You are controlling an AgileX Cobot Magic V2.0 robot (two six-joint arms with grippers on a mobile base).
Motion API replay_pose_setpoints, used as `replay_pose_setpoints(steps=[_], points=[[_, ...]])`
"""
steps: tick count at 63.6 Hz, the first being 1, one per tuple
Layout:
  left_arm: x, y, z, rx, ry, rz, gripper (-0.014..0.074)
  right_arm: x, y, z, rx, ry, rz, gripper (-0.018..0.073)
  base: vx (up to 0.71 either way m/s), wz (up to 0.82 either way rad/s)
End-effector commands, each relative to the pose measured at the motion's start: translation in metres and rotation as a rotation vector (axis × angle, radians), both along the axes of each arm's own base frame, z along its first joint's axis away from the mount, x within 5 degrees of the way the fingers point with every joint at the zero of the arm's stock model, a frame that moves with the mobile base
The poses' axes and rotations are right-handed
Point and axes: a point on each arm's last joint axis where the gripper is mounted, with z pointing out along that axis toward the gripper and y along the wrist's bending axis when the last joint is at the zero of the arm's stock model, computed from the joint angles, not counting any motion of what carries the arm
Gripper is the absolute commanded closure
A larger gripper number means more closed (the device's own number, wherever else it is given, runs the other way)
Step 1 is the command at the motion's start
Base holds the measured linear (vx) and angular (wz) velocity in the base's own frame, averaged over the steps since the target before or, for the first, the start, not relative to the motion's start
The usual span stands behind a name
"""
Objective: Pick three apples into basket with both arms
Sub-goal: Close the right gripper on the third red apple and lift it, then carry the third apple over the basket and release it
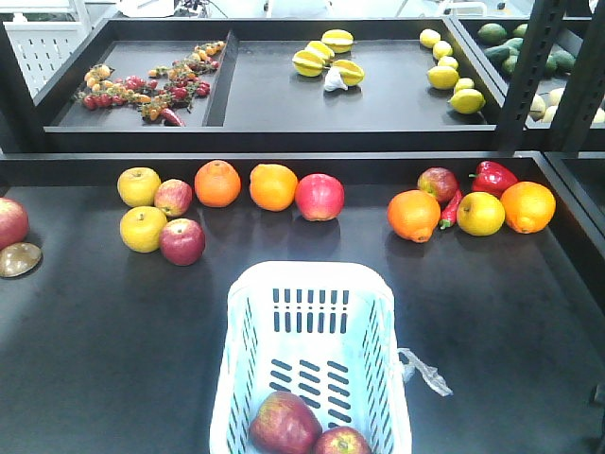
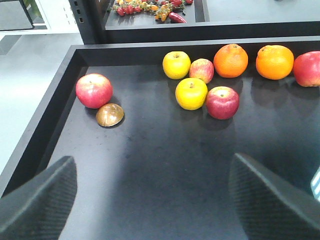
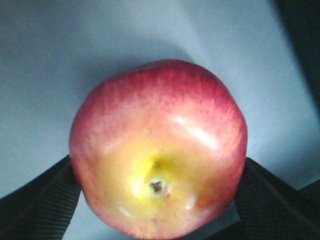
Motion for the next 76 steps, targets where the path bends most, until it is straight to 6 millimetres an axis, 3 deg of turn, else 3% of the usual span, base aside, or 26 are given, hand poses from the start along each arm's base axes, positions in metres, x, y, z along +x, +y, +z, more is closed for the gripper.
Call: replay_pose_setpoints(steps=[1, 10, 25, 46, 61, 76], points=[[0.002, -0.001, 0.011, 0.004, -0.073, -0.013, 0.0011, 0.008, 0.003, 0.033, -0.062, -0.143, 0.021, 0.0282, 0.00, 0.00], [0.002, -0.001, 0.011, 0.004, -0.073, -0.013, 0.0011, 0.011, 0.030, 0.064, -0.095, -0.251, 0.126, 0.0282, 0.00, 0.00], [0.002, -0.001, 0.011, 0.004, -0.073, -0.013, 0.0011, 0.002, 0.092, 0.104, -0.105, -0.368, 0.421, 0.0282, 0.00, 0.00], [0.002, -0.001, 0.011, 0.004, -0.073, -0.013, 0.0011, -0.041, 0.180, 0.141, 0.092, -0.531, 0.772, 0.0282, 0.00, 0.00], [0.002, -0.001, 0.011, 0.004, -0.073, -0.013, 0.0011, -0.055, 0.233, 0.148, 0.253, -0.681, 0.954, 0.0282, 0.00, 0.00], [0.002, -0.001, 0.011, 0.004, -0.073, -0.013, 0.0011, -0.037, 0.267, 0.124, 0.279, -0.714, 0.988, 0.0266, 0.00, 0.00]])
